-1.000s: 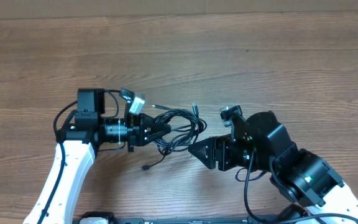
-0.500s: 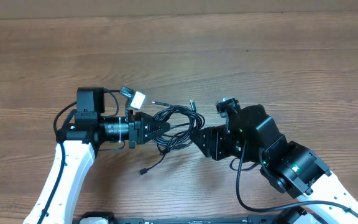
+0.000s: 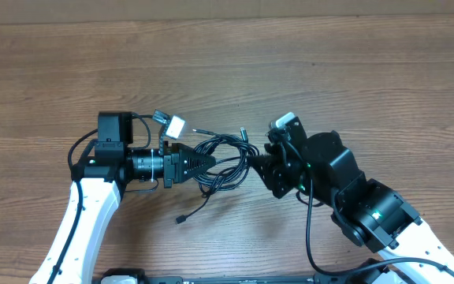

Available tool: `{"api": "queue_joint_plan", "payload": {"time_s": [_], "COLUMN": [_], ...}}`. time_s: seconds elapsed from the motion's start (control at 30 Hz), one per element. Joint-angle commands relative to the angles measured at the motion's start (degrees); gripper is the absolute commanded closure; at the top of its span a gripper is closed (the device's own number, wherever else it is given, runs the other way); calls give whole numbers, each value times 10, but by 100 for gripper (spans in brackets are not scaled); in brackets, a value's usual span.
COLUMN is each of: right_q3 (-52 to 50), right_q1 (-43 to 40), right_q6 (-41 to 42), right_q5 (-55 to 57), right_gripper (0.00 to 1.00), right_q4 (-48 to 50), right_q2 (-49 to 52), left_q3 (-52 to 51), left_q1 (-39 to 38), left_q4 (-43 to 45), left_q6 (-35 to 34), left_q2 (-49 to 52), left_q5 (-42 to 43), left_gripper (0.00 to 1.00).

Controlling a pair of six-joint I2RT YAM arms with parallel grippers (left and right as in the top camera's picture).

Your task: Untangle cables

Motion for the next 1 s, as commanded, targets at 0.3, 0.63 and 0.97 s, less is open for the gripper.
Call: {"api": "queue_joint_plan", "payload": {"time_s": [0.3,0.63,0.97], "right_q3": [20,20,20], "right_q1": [1,27,28], "right_q6": [-39,-38,36], "right_q5": [-14,-42,209], "right_gripper": [64,96,96], "right_q4": [23,21,31], "right_q2": [39,76,75], "left_q3": [11,11,11], "left_q1": [-8,-9,-9], "left_q4": [1,0,-2], "left_q6": [-3,-3,-3], "left_q2": [-12,-12,-12], "left_q5": [14,12,8], "left_gripper": [96,96,91]}}
